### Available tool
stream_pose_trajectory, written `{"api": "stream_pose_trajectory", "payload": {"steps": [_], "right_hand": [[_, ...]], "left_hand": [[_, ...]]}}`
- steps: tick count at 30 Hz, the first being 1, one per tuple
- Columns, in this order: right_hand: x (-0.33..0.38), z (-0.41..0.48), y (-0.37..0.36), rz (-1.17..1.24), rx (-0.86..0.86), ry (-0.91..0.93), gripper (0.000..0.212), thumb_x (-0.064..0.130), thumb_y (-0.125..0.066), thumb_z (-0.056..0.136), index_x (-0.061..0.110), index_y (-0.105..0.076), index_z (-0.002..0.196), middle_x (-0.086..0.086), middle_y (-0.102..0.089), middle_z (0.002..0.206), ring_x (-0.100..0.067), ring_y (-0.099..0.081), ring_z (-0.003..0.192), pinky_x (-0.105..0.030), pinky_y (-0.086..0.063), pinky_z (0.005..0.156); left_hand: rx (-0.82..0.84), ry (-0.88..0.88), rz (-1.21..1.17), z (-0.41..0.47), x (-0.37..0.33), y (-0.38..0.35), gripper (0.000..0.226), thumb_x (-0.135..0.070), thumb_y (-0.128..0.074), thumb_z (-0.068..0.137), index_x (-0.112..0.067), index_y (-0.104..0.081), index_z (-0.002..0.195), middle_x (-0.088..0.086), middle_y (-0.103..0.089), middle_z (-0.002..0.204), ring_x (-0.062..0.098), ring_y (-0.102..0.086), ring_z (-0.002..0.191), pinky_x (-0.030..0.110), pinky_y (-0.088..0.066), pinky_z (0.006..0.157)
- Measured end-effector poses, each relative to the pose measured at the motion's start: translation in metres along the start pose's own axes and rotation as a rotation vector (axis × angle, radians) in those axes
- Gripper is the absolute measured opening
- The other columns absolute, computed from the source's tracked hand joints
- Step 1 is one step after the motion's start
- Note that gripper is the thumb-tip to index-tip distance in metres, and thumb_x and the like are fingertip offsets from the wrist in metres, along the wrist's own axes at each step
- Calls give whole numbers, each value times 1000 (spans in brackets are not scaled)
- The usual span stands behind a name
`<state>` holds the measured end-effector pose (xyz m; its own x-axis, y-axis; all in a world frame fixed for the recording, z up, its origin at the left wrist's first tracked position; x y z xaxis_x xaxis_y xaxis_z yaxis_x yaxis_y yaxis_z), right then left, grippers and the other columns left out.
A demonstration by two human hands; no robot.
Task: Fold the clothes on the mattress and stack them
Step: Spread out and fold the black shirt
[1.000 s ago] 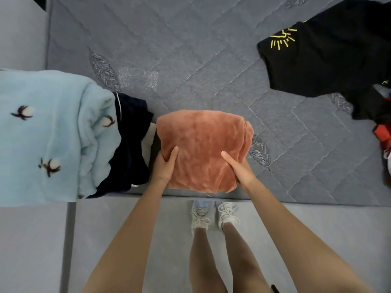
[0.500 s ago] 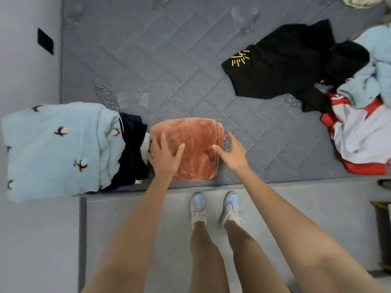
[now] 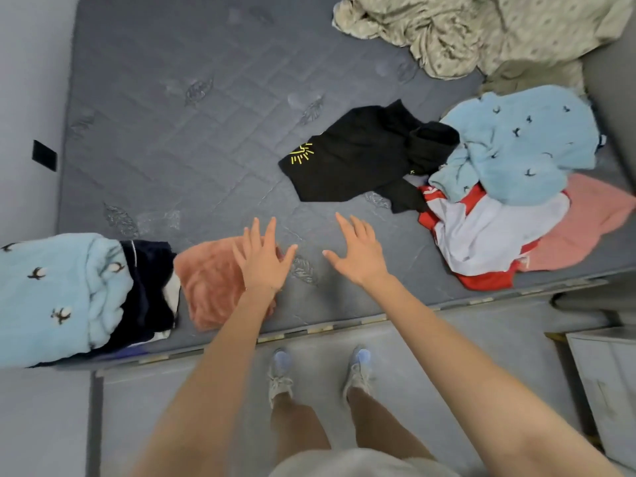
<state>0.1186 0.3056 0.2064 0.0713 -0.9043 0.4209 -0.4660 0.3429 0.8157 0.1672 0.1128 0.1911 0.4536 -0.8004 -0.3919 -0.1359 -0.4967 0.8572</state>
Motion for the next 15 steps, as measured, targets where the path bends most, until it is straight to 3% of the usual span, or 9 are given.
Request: {"api": "stream_pose_trajectory", "payload": {"steps": [6, 15], "right_hand": [[-50, -4, 54, -100, -28, 30, 81, 51, -54, 94, 28, -9, 157, -8, -9, 164, -29, -5, 151, -44, -16, 120], [-115, 21, 99, -133, -20, -63, 83, 49, -55, 93, 29, -6, 157, -8, -7, 164, -31, -2, 151, -45, -10, 121]], "left_hand": [[-48, -32, 41, -2, -67, -16, 68, -58, -39, 95, -33, -15, 154, 2, -3, 163, 26, 1, 150, 54, 3, 118], [-29, -121, 121, 35, -139, -30, 67, -57, -38, 96, -32, -14, 154, 4, -4, 163, 27, 3, 150, 55, 5, 117]]}}
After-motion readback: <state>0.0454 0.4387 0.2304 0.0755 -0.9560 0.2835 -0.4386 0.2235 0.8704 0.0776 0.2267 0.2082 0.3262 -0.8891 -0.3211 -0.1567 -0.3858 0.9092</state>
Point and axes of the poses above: each hand's wrist, its own z-axis towards the middle knuckle, its own y-axis out of the back of the hand, x = y × z, the point moved 7 cm from there along z, towards the middle knuckle
